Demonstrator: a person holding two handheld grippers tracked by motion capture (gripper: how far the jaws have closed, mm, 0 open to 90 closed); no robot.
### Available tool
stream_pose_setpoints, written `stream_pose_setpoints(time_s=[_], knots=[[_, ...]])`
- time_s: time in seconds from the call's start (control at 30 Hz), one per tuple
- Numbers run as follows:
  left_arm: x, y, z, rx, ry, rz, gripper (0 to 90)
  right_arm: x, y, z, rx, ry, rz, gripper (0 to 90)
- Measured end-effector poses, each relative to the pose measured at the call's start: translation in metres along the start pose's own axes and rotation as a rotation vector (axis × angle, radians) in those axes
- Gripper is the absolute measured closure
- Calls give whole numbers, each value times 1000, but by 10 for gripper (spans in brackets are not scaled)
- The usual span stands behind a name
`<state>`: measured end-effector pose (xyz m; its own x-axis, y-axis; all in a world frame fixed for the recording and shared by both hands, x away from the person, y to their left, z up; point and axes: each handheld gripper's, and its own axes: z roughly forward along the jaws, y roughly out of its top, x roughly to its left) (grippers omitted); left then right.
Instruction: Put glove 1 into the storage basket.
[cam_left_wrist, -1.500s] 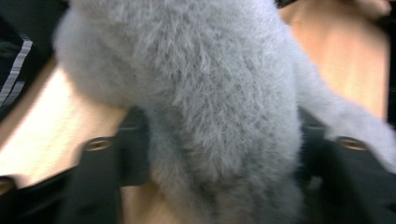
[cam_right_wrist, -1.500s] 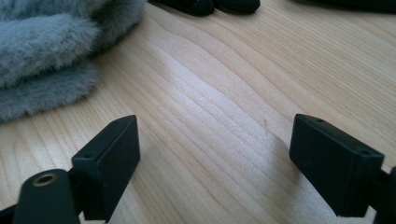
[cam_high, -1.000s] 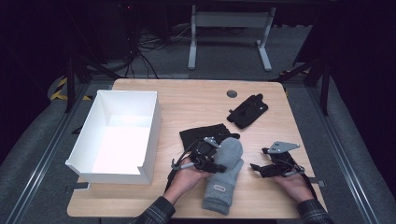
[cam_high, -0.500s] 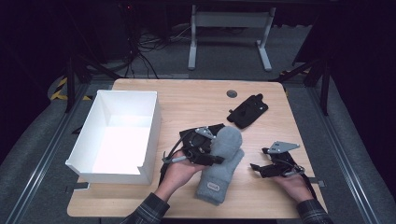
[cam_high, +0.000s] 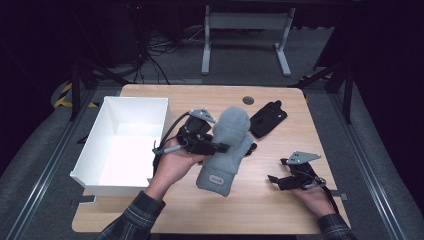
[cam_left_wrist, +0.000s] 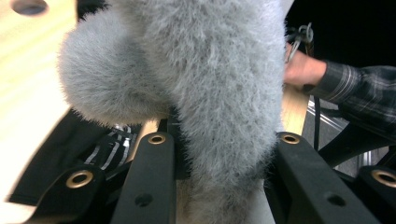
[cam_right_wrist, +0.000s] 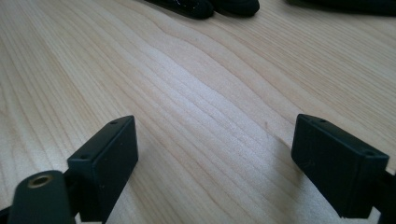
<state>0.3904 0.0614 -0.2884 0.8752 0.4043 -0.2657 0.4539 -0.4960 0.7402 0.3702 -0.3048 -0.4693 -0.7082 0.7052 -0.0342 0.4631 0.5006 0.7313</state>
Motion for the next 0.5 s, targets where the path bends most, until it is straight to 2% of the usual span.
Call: stream_pose_setpoints(time_s=[0.03,0.17,0.2,0.23,0.43,0.5], knots=[[0,0,0,0,0,0,717,0,0,0,0,0,0,153],[5,11,-26,-24,19,2,717,0,0,0,0,0,1,153],[8,15,-37,-38,26,1,718,0,0,0,0,0,0,153],[8,15,-37,-38,26,1,718,0,0,0,0,0,0,153],[20,21,-79,-83,58,-17,719,0,0,0,0,-2,2,153],[24,21,-94,-94,86,-27,719,0,0,0,0,-2,2,153]])
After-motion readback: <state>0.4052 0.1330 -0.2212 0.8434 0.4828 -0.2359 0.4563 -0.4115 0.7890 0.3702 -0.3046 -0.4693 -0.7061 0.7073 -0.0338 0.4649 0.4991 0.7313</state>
